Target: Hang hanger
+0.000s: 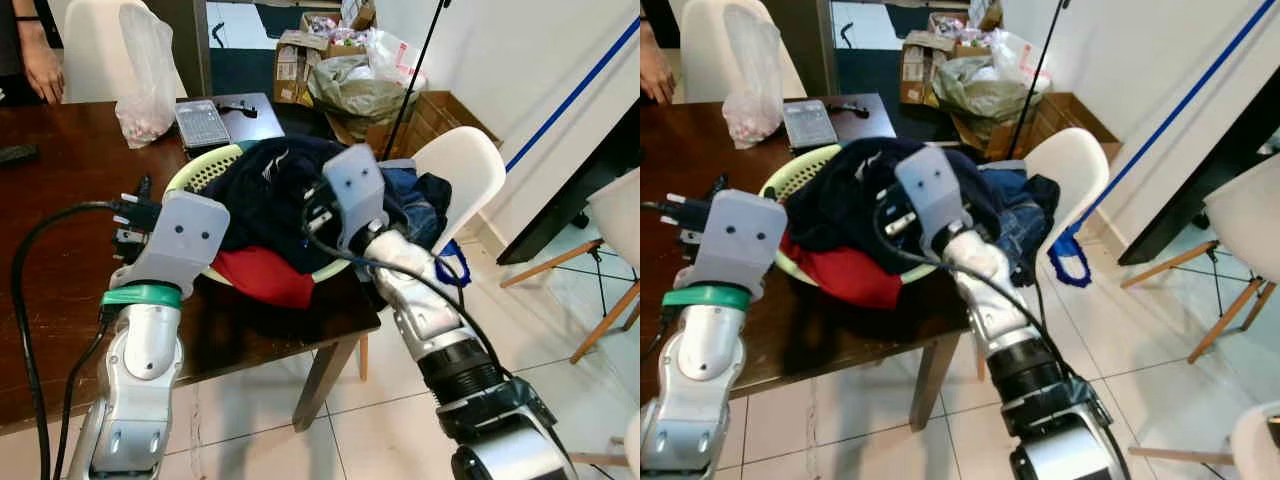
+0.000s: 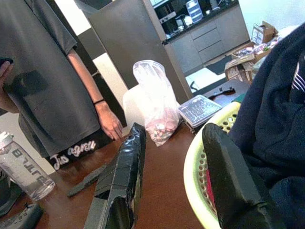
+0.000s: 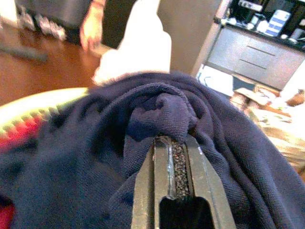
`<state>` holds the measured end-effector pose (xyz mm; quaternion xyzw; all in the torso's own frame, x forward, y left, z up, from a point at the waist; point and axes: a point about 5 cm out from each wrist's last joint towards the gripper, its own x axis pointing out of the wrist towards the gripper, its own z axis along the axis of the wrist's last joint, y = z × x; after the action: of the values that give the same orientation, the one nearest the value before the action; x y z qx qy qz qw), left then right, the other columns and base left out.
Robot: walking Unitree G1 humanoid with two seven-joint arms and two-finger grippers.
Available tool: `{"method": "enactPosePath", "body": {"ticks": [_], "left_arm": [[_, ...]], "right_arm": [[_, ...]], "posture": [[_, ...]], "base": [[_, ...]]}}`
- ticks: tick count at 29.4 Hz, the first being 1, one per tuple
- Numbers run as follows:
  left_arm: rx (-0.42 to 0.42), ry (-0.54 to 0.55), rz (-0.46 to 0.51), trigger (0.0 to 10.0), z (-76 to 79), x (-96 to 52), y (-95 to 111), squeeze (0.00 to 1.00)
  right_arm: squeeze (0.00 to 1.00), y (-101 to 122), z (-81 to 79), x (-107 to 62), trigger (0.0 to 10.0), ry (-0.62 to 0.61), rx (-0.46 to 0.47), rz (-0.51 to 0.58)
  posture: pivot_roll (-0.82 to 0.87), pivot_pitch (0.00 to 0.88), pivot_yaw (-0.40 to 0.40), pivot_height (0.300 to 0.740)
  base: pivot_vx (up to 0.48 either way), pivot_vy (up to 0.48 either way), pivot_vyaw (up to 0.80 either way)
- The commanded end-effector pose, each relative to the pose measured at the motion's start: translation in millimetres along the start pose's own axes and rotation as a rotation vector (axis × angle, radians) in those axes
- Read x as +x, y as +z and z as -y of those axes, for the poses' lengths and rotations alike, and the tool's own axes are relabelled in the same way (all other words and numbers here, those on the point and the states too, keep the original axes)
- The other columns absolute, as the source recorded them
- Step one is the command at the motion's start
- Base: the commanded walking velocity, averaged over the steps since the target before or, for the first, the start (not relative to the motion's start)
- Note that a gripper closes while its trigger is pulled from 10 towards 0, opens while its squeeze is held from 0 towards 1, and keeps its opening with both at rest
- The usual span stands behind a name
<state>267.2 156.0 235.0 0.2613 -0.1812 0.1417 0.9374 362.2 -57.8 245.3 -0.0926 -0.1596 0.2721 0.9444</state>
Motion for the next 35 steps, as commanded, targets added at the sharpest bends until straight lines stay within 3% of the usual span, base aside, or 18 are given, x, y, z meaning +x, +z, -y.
{"method": "enactPosePath", "body": {"ticks": [1,4,5,7,9,12,13,14,16,18,21,23,25,26,28,32,33,35], "left_arm": [[0.006,-0.009,0.005,10.0,3.4,-0.2,-0.4,0.00],[0.004,-0.011,0.009,10.0,4.0,0.4,0.4,0.00],[0.004,-0.011,0.009,10.0,4.0,0.4,0.4,0.00],[0.004,-0.011,0.009,10.0,4.1,0.7,0.4,0.00],[0.003,-0.011,0.011,10.0,4.4,1.0,0.6,0.00],[-0.001,-0.013,0.021,10.0,5.4,1.3,2.1,0.00],[-0.013,-0.022,0.041,10.0,7.4,1.5,5.2,0.00],[-0.026,-0.034,0.061,10.0,9.4,1.7,8.5,0.00],[-0.026,-0.034,0.061,10.0,9.4,1.7,8.5,0.00],[-0.043,-0.058,0.109,10.0,12.1,2.3,16.2,0.00],[-0.020,-0.096,0.216,10.0,16.0,2.0,29.0,0.00],[-0.011,-0.104,0.235,10.0,17.1,1.5,31.0,0.00],[-0.024,-0.111,0.255,10.0,17.9,0.2,34.5,0.00],[-0.024,-0.111,0.255,10.0,17.9,0.2,34.5,0.00],[-0.037,-0.106,0.258,10.0,16.3,0.9,37.2,0.00],[-0.040,-0.092,0.271,10.0,10.5,4.8,40.8,0.00],[-0.059,-0.095,0.269,10.0,-0.2,14.7,43.2,0.00],[-0.084,-0.170,0.290,10.0,-14.5,31.7,48.9,0.00]], "right_arm": [[0.00,15.3,3.5,2.4,0.0,0.004,0.025,0.058],[0.00,70.2,15.5,4.2,0.0,0.013,0.157,0.288],[0.00,70.2,15.5,4.2,0.0,0.013,0.157,0.288],[0.00,92.6,22.4,3.1,0.0,0.011,0.221,0.382],[0.00,130.9,35.8,-1.2,0.0,0.009,0.319,0.544],[0.00,153.2,46.3,-4.8,0.0,0.004,0.354,0.633],[0.00,174.6,57.0,-9.5,10.0,-0.004,0.368,0.717],[0.00,189.7,64.8,-14.3,10.0,-0.012,0.370,0.781],[0.00,189.7,64.8,-14.3,10.0,-0.012,0.370,0.781],[0.00,211.7,80.3,-23.8,10.0,-0.056,0.350,0.875],[0.00,239.2,131.0,-46.1,10.0,-0.322,0.280,0.980],[0.00,243.8,141.9,-52.7,10.0,-0.378,0.268,0.996],[0.00,248.6,162.9,-69.8,10.0,-0.523,0.171,1.006],[0.00,248.6,162.9,-69.8,10.0,-0.523,0.171,1.006],[0.00,241.8,177.8,-81.9,10.0,-0.635,0.071,0.947],[0.00,229.9,186.4,-89.1,10.0,-0.682,0.033,0.890],[0.00,210.0,185.4,-92.6,10.0,-0.665,-0.086,0.776],[0.00,180.8,175.0,-95.3,10.0,-0.565,-0.116,0.645]], "posture": [[0.12,0.064,-0.027,0.740],[0.12,0.064,-0.027,0.740],[0.12,0.064,-0.027,0.740],[0.12,0.063,-0.026,0.740],[0.12,0.061,-0.026,0.740],[0.11,0.056,-0.027,0.740],[0.11,0.054,-0.030,0.740],[0.12,0.053,-0.029,0.740],[0.12,0.053,-0.029,0.740],[0.11,0.047,-0.029,0.740],[0.11,0.041,-0.028,0.740],[0.11,0.038,-0.030,0.740],[0.10,0.036,-0.032,0.740],[0.10,0.036,-0.032,0.740],[0.10,0.035,-0.035,0.740],[0.10,0.036,-0.034,0.740],[0.11,0.036,-0.023,0.740],[0.10,0.036,-0.012,0.740]], "base": [[0.000,0.000,0.00],[0.000,0.000,0.00],[0.000,0.000,0.00],[0.000,0.000,0.00],[0.000,0.000,0.00],[0.000,0.000,0.00],[0.000,0.000,0.00],[0.000,0.000,0.00],[0.000,0.000,0.00],[0.000,0.000,0.00],[0.000,0.000,0.00],[0.000,0.000,0.00],[0.000,0.000,0.00],[0.000,0.000,0.00],[0.000,0.000,0.00],[0.000,0.000,0.00],[0.000,0.000,0.00],[0.000,0.000,0.00]]}}
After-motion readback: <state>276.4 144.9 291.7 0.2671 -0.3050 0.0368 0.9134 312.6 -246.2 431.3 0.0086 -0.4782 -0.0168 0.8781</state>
